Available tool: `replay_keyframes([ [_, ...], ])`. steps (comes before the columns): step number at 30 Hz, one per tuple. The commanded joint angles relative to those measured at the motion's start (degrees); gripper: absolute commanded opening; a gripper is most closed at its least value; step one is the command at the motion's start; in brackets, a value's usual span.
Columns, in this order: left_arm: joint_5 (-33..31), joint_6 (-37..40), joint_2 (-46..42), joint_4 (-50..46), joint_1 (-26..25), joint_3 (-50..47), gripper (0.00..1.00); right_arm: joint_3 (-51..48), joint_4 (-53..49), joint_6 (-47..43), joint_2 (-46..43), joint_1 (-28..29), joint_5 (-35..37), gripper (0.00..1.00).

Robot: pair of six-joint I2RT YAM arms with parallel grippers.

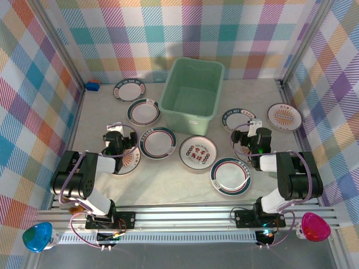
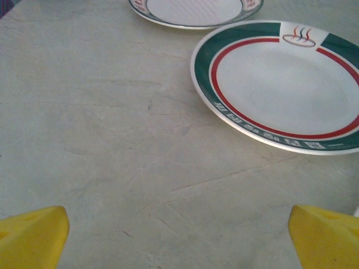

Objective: Place the plates into the plastic bin on the countertop

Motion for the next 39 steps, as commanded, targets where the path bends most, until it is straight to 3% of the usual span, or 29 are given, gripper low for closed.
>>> replay_keyframes([
  [1,2.3,0.5,-3.8,-5.9,0.5,3.7,1.00,2.2,-3.0,1.0,-2.4,-0.4,1.5,0.99],
  [7,1.2,-0.6,-14.9,-13.3,0.5,3.7,1.00,9.0,-24.1,4.3,-13.8,-0.4,5.2,0.99],
  [10,0.2,-4.7,-22.4,-29.6,0.5,10.3,1.00,17.0,-42.2,9.4,-18.6,-0.5,4.6,0.99],
  [14,7.6,-9.5,-23.8,-54.2,0.4,25.5,1.00,27.3,-59.3,19.2,-18.8,-0.8,4.6,0.98],
  [17,11.6,-12.5,-24.2,-62.2,0.4,31.8,1.00,30.2,-62.8,29.6,-18.5,-3.3,3.2,0.94],
  [20,16.1,-15.4,-25.0,-63.7,0.1,34.6,1.00,32.3,-65.9,44.4,-15.6,-8.3,0.6,0.85],
  [23,19.7,-17.5,-24.0,-64.4,-1.1,37.7,1.00,33.0,-65.1,54.7,-10.2,-14.0,-7.0,0.82],
  [29,20.0,-19.1,-22.0,-67.1,-4.7,43.2,1.00,35.8,-63.6,60.5,-2.2,-20.1,-14.9,0.84],
  [39,19.8,-18.2,-19.3,-65.4,-6.3,44.5,1.00,47.0,-69.2,65.2,12.5,-26.0,-17.6,0.83],
])
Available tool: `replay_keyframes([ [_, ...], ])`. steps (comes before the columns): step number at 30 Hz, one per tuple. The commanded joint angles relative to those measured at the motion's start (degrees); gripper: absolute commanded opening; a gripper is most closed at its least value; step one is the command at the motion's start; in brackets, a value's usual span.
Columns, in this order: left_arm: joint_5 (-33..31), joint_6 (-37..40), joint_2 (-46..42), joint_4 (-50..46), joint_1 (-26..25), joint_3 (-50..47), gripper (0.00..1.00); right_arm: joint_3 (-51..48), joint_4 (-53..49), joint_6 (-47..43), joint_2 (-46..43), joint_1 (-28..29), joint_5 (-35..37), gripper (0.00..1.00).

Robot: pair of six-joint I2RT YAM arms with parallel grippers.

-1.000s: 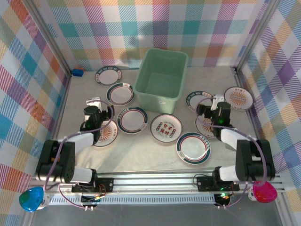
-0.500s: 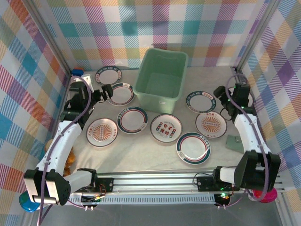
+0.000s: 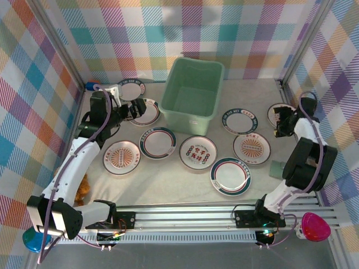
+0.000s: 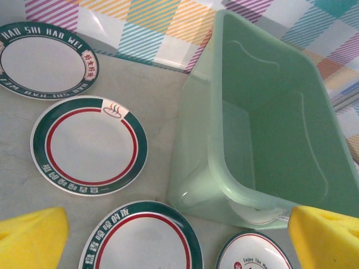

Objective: Place the plates into the plastic bin on the countertop

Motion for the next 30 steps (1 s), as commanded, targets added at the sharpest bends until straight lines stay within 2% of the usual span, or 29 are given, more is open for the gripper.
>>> replay_keyframes([
  [1,0.8,0.5,2.4,-0.9,-0.3,3.0,1.00,3.4,-3.2,4.1,4.1,-0.9,-0.6,0.83],
  [5,0.1,1.6,4.6,-1.0,-0.3,5.2,1.00,9.3,-6.5,4.0,8.7,-1.0,2.4,0.81],
  [11,-1.1,1.9,7.2,-0.4,-0.2,6.6,1.00,12.7,-5.8,6.3,14.0,-1.0,4.9,0.78],
  [23,-2.0,0.7,10.3,-0.9,-0.3,7.0,1.00,16.8,-8.9,7.2,21.2,-0.9,6.0,0.76],
  [30,-3.3,0.3,10.4,-2.4,-0.3,7.5,1.00,23.3,-16.7,8.3,26.3,-0.7,5.6,0.67],
])
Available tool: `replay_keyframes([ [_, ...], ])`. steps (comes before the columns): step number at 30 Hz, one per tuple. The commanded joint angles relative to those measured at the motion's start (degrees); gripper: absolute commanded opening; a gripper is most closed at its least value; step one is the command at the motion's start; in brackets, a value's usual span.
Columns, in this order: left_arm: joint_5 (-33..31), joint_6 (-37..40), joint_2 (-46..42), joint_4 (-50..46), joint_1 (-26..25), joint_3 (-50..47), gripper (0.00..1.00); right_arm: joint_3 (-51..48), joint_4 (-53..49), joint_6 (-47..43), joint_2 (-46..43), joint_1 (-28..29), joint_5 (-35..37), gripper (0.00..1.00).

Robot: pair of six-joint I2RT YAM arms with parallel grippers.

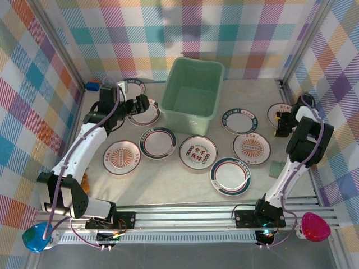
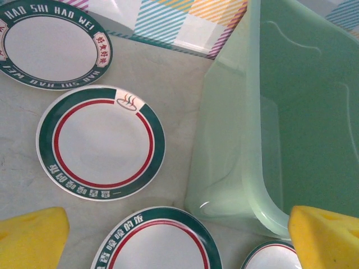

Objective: Place the plates into the plastic bin on the countertop

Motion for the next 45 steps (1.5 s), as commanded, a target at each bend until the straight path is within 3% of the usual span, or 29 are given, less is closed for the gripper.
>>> replay_keyframes([
  [1,-1.3,-0.7,0.1,-1.3,-0.3,2.1,1.00,3.3,-5.0,0.7,2.8,0.1,1.1,0.64],
  [7,-1.8,-1.4,-1.3,-1.6,-0.3,1.3,1.00,8.4,-12.8,-1.4,6.1,0.1,1.5,0.58],
  [12,-2.4,-1.5,-2.3,-2.3,-0.3,1.2,1.00,8.9,-14.9,-2.3,7.1,0.1,0.4,0.44],
  [23,-1.0,-1.2,-2.6,-4.0,-0.3,3.0,1.00,5.8,-12.6,-9.1,4.2,0.8,-1.6,0.21],
  [34,1.6,-4.0,-4.5,-4.6,-0.5,2.0,1.00,-3.6,-7.2,-14.7,-3.5,2.0,-2.7,0.11],
  [37,2.5,-4.3,-4.5,-5.6,-0.8,2.1,1.00,-5.6,-4.6,-15.0,-4.7,2.0,-3.3,0.13],
  [43,2.8,-4.8,-5.3,-6.3,-1.9,1.9,1.00,-6.8,0.8,-14.3,-4.3,2.0,-5.3,0.36],
  [45,2.4,-5.1,-5.4,-6.4,-2.2,2.0,1.00,-6.7,2.5,-14.6,-4.1,2.0,-5.5,0.38],
])
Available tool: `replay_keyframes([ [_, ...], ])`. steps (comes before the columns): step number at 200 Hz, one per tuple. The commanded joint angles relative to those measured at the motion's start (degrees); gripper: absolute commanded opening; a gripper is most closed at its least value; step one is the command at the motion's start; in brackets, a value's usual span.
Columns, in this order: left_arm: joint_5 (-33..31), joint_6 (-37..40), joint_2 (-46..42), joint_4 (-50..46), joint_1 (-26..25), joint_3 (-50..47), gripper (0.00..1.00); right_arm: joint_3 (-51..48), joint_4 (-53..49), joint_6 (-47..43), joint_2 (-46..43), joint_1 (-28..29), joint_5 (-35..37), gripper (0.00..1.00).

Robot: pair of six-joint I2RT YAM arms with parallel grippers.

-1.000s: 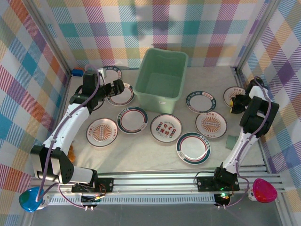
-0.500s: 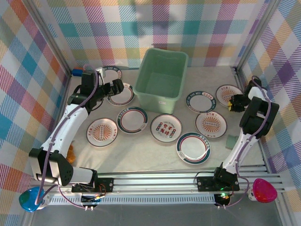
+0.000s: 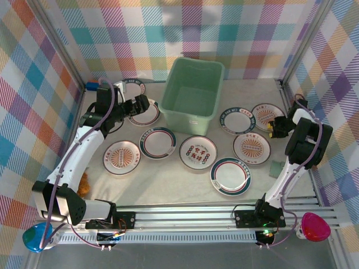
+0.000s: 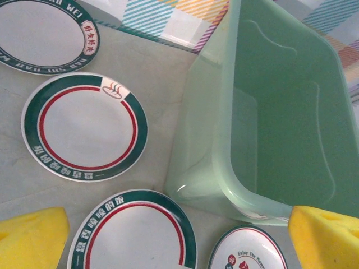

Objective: Place the plates into the plastic bin on the countertop

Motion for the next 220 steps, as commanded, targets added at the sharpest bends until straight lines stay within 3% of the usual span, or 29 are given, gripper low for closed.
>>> replay_keyframes([
  [1,0.6,-1.4,-1.8,-1.5,-0.9,0.7,1.00,0.3,3.4,-0.8,-0.5,0.4,-1.1,0.38],
  [31,0.2,-1.8,-0.9,-2.5,-1.9,2.0,1.00,1.7,3.9,-2.0,0.1,0.4,0.2,0.42],
  [61,-0.1,-2.4,0.3,-3.2,-3.5,3.5,1.00,2.8,3.7,-2.2,2.1,0.3,0.0,0.40],
  [113,-0.2,-7.2,-1.0,-3.6,-5.1,2.3,1.00,0.3,8.7,-1.0,2.2,0.3,-1.2,0.21],
  [165,-4.9,-10.9,-6.0,-6.9,-6.8,0.5,1.00,-3.0,11.0,-2.1,-0.8,0.2,-0.7,0.04],
  [220,-4.4,-12.4,-7.8,-9.3,-8.0,-0.2,1.00,-8.0,15.9,1.1,-8.0,-1.1,-0.4,0.00],
])
